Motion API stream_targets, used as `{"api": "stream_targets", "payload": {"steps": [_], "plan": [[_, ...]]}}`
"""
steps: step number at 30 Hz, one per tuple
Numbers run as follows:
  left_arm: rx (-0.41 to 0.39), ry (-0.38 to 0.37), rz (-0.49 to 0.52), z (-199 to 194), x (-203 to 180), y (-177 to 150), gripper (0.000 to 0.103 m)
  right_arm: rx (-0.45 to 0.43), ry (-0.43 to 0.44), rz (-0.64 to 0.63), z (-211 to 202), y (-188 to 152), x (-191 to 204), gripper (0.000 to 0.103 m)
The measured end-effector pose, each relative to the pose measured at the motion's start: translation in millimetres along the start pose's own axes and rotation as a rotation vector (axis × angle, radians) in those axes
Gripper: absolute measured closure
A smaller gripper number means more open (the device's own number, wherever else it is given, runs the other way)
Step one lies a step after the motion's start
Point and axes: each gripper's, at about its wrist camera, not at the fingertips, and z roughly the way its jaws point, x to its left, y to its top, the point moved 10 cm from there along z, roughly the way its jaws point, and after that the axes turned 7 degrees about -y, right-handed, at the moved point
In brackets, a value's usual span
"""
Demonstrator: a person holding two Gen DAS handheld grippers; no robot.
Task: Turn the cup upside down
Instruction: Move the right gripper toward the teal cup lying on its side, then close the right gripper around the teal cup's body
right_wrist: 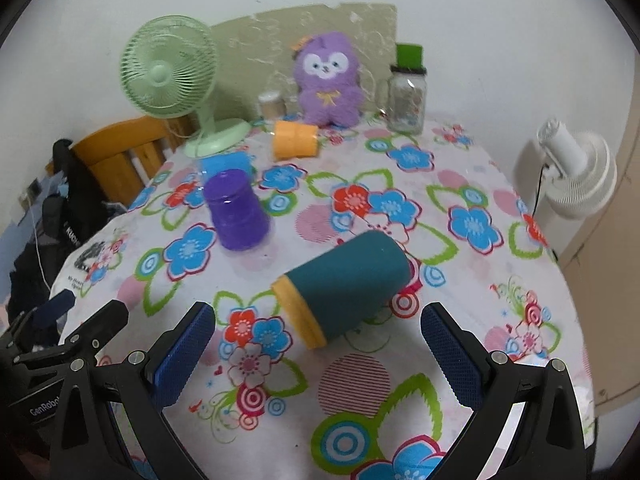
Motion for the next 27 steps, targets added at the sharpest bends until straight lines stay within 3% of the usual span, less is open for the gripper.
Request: {"api": "stream_targets", "payload": {"steps": [13, 19, 27], "plan": [[0.077, -0.015, 0.078, 49, -20, 5, 0.0, 0.075, 0.003, 0.143, 39, 2, -18, 0.0], [0.095, -0.009, 0.094, 60, -24, 3, 0.0, 0.165, 0.074, 0.298, 68, -6, -22, 0.0], [0.11, -0.01, 0.105, 68, -26, 2, 0.0, 0.213, 0.139, 0.335, 89, 2, -10, 0.0]]}}
